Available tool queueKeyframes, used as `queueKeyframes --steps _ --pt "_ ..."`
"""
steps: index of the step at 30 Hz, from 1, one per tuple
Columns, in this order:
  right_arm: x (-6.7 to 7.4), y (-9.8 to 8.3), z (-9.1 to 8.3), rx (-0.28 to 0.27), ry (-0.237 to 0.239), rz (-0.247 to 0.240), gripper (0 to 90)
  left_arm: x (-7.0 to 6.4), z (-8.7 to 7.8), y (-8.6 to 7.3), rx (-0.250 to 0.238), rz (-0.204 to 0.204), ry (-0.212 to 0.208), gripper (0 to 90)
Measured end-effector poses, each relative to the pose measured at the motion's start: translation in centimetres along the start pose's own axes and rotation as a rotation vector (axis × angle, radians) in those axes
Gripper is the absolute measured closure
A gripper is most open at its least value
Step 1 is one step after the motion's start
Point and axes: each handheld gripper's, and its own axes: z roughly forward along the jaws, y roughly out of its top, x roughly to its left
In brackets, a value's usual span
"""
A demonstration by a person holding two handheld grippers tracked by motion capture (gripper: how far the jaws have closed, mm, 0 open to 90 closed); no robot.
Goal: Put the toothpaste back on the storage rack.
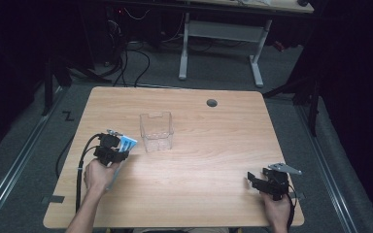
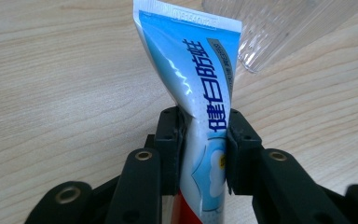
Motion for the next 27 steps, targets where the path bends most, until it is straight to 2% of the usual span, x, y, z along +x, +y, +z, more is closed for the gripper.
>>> queueKeyframes --steps 8,17,27 --pt "0.0 0.0 0.0 0.000 -0.002 -0.001 28.6 0.2 -1.4 -0.2 -0.045 -0.002 -0.015 70.8" --pt "0.0 0.0 0.0 -0.001 -0.001 -0.008 28.6 -0.2 -3.3 0.1 -0.092 0.025 -0.024 71.3" --pt "0.0 0.0 0.0 -0.001 -0.003 -0.010 28.6 0.0 -4.5 0.0 -0.125 0.007 -0.051 71.8"
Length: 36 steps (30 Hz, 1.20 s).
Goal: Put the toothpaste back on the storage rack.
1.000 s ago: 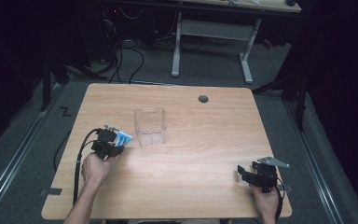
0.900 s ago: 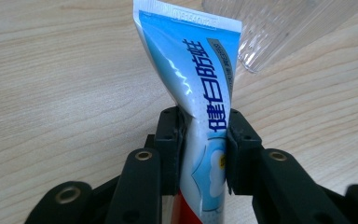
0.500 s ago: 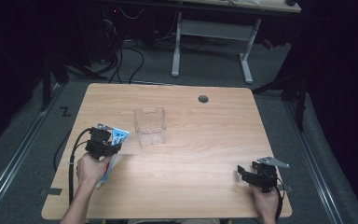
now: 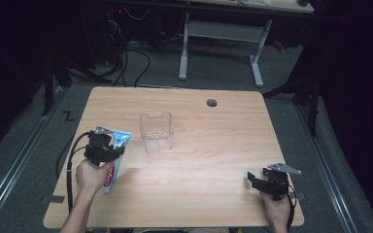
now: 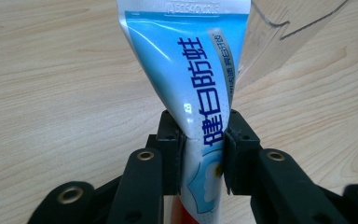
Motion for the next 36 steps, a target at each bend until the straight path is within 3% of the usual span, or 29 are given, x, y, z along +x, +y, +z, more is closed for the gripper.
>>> queueKeyframes --steps 22,36 --pt "0.0 0.0 0.0 0.002 -0.001 0.004 28.5 -1.0 -2.1 1.3 -0.079 0.035 -0.044 72.3" --pt "0.0 0.0 0.0 0.001 0.000 0.004 28.6 -1.6 -3.2 2.6 -0.128 0.058 -0.048 72.5"
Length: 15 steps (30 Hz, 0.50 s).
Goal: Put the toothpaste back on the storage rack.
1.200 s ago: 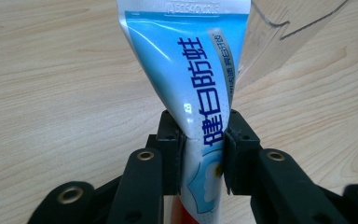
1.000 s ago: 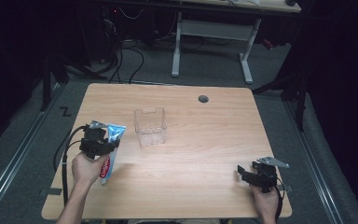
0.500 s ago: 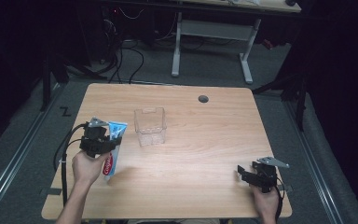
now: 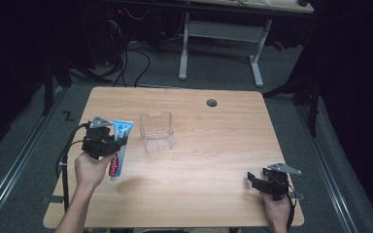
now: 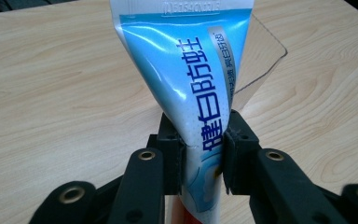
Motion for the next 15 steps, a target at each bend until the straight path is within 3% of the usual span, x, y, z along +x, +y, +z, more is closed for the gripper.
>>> queueKeyframes --steps 6,7,8,11,15 --pt "0.0 0.0 0.0 -0.001 0.002 -0.003 28.6 -0.2 -0.3 0.9 -0.024 0.007 -0.010 72.5" --pt "0.0 0.0 0.0 -0.001 0.002 -0.002 28.6 -0.8 -0.2 0.9 -0.058 -0.067 -0.031 72.5" --pt "0.0 0.0 0.0 -0.002 0.002 -0.002 28.6 -0.3 -0.4 1.2 -0.034 0.007 -0.015 72.5" --pt "0.0 0.0 0.0 -0.001 0.002 0.003 28.5 -0.5 -0.5 1.5 -0.041 -0.004 -0.021 72.5" --pt "0.0 0.0 0.0 0.000 0.003 0.006 28.6 -0.4 -0.6 2.2 -0.046 0.016 -0.020 72.5"
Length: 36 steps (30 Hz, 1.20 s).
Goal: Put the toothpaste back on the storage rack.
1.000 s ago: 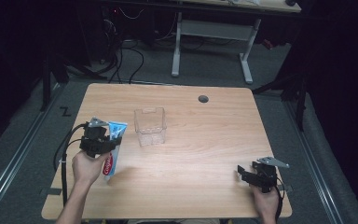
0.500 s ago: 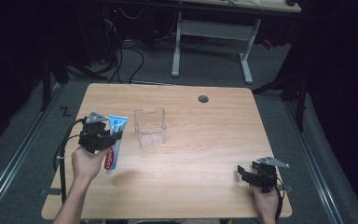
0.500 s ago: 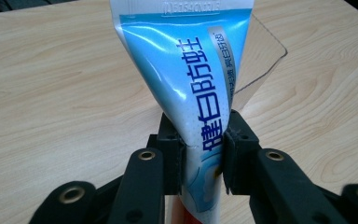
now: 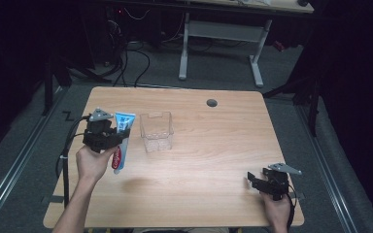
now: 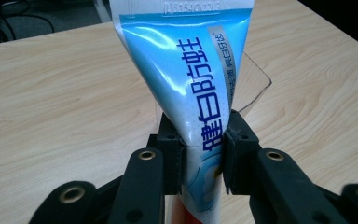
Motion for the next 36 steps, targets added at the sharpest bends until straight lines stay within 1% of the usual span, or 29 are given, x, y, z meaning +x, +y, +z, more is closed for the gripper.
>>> queueKeyframes --steps 4,6,12,18,23,28,31,34,36 --pt "0.0 0.0 0.0 0.000 0.001 0.000 28.6 0.0 -0.1 0.7 -0.023 0.001 -0.005 72.5" --pt "0.0 0.0 0.0 -0.001 0.001 0.001 28.6 -0.1 -0.1 1.0 -0.027 0.008 -0.004 72.5" --pt "0.0 0.0 0.0 -0.001 0.002 0.002 28.5 -0.3 0.0 2.0 -0.041 0.011 -0.016 72.5" --pt "0.0 0.0 0.0 -0.001 0.002 0.002 28.6 -0.4 0.0 2.7 -0.061 -0.001 -0.050 72.5" --pt "0.0 0.0 0.0 -0.001 0.002 0.002 28.6 -0.5 0.2 3.2 -0.064 0.008 -0.050 72.6" --pt "0.0 0.0 0.0 -0.001 0.002 0.002 28.5 -0.5 0.3 3.8 -0.078 0.001 -0.056 72.6" --pt "0.0 0.0 0.0 -0.001 0.002 0.002 28.6 -0.4 0.4 4.3 -0.086 -0.004 -0.068 72.6" --pt "0.0 0.0 0.0 -0.001 0.002 0.002 28.6 -0.6 0.4 5.0 -0.098 0.002 -0.067 72.6" --pt "0.0 0.0 0.0 -0.001 0.002 0.002 28.6 -0.8 0.4 5.4 -0.108 0.013 -0.062 72.6"
